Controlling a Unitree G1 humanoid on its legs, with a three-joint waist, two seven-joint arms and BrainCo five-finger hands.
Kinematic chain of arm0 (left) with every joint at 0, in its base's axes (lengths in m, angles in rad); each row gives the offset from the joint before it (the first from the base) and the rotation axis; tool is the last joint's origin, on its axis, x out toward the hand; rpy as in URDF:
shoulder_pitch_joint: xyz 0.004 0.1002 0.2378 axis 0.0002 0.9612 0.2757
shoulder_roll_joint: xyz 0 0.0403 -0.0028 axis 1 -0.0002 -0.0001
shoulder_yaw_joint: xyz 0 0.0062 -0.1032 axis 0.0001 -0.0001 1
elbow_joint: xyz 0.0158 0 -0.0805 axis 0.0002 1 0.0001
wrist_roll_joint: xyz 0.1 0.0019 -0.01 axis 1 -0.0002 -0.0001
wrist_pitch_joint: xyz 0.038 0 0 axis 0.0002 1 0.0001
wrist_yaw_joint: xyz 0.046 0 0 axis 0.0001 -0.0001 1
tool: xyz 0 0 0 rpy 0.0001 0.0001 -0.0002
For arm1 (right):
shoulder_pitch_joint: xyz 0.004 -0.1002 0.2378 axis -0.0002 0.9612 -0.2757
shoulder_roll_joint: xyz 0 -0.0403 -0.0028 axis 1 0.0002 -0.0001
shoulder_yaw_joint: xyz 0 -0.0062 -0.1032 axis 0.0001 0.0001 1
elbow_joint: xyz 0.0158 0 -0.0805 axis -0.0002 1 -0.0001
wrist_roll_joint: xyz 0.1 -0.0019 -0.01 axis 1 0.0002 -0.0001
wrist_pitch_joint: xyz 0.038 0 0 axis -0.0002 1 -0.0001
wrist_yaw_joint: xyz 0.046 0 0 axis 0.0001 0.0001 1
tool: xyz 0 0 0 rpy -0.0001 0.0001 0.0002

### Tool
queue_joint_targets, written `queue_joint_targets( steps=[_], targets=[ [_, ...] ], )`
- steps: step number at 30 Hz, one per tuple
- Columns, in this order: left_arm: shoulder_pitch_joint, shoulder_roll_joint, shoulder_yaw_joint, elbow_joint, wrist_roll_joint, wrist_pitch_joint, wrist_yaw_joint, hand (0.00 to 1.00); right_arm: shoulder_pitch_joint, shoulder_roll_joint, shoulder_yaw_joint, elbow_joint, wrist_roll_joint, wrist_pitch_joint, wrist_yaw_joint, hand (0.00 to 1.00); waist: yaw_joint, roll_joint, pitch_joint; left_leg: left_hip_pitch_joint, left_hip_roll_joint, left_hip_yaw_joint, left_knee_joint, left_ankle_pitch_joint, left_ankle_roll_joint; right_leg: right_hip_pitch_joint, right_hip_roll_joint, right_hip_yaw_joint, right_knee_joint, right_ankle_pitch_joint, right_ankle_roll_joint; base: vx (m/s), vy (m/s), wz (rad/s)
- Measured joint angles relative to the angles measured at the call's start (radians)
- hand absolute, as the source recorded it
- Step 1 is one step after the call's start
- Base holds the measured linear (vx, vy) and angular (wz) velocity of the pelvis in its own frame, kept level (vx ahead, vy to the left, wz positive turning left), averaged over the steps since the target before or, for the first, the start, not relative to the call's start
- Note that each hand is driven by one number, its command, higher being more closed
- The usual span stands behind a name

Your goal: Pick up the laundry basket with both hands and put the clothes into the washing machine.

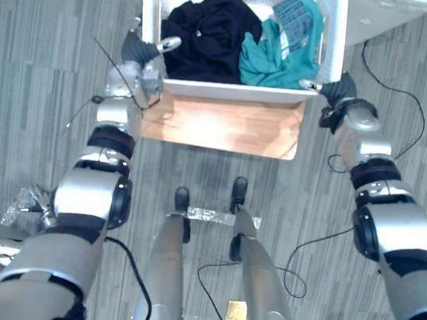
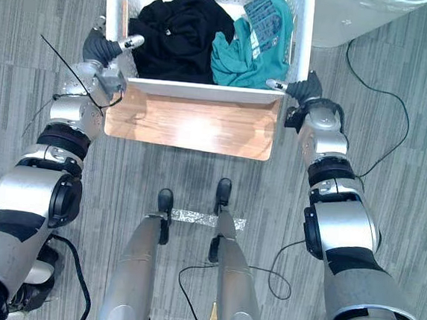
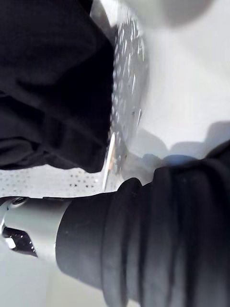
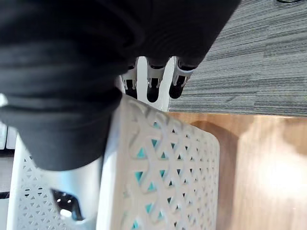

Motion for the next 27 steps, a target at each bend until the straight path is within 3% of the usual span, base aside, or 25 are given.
queue_joint_targets(
  steps=[2, 3, 4, 12, 16, 18, 27],
  targets=[
    [-0.021, 0.002, 0.000, -0.001, 0.000, -0.002, 0.013, 0.00, -0.018, -0.010, 0.000, -0.003, 0.000, 0.000, -0.002, 0.00, 0.015, -0.004, -0.002, -0.020, 0.012, 0.000, 0.016, -0.006, -0.008, -0.016, 0.005, -0.018, 0.001, 0.003, -0.003, 0.00, -0.023, -0.14],
    [-0.027, 0.004, 0.001, -0.001, 0.000, -0.001, 0.016, 0.00, -0.024, -0.011, 0.002, -0.003, 0.000, 0.001, -0.002, 1.00, 0.017, -0.004, -0.002, -0.026, 0.016, -0.001, 0.021, -0.008, -0.011, -0.019, 0.008, -0.019, 0.000, 0.007, -0.007, 0.01, -0.024, -0.11],
    [-0.032, 0.012, 0.001, -0.001, 0.000, -0.002, 0.017, 1.00, -0.031, -0.016, 0.025, -0.003, 0.000, 0.003, -0.002, 1.00, 0.017, -0.004, -0.002, -0.035, 0.024, -0.003, 0.033, -0.014, -0.011, -0.021, 0.017, -0.025, 0.000, 0.016, -0.018, 0.01, -0.017, -0.03],
    [-0.067, 0.017, 0.000, -0.001, -0.005, 0.009, 0.030, 1.00, -0.069, -0.062, 0.114, 0.004, -0.015, 0.042, -0.026, 1.00, 0.018, -0.004, -0.002, -0.058, 0.034, -0.009, 0.034, -0.014, -0.011, -0.028, 0.020, -0.057, -0.005, 0.009, -0.010, 0.01, -0.001, 0.04],
    [-0.083, 0.029, -0.002, 0.001, -0.013, 0.026, 0.042, 1.00, -0.084, -0.080, 0.155, 0.009, -0.022, 0.047, -0.026, 1.00, 0.017, -0.004, -0.002, -0.055, 0.036, -0.011, 0.034, -0.014, -0.011, -0.027, 0.022, -0.065, -0.006, 0.029, -0.033, 0.04, 0.005, 0.01],
    [-0.086, 0.037, -0.009, 0.003, -0.010, 0.037, 0.044, 1.00, -0.085, -0.080, 0.159, 0.009, -0.022, 0.047, -0.026, 1.00, 0.019, -0.004, -0.002, -0.048, 0.038, -0.007, 0.029, -0.014, -0.011, -0.023, 0.023, -0.063, -0.014, 0.045, -0.021, 0.03, 0.009, -0.09],
    [-0.062, 0.038, -0.087, 0.016, 0.123, 0.066, 0.070, 1.00, 0.003, -0.051, 0.203, 0.012, -0.035, 0.077, -0.026, 1.00, 0.023, -0.005, -0.001, 0.065, 0.037, 0.002, -0.019, -0.013, -0.010, 0.068, 0.022, -0.032, -0.023, 0.056, -0.025, 0.00, 0.012, -0.01]
  ],
)
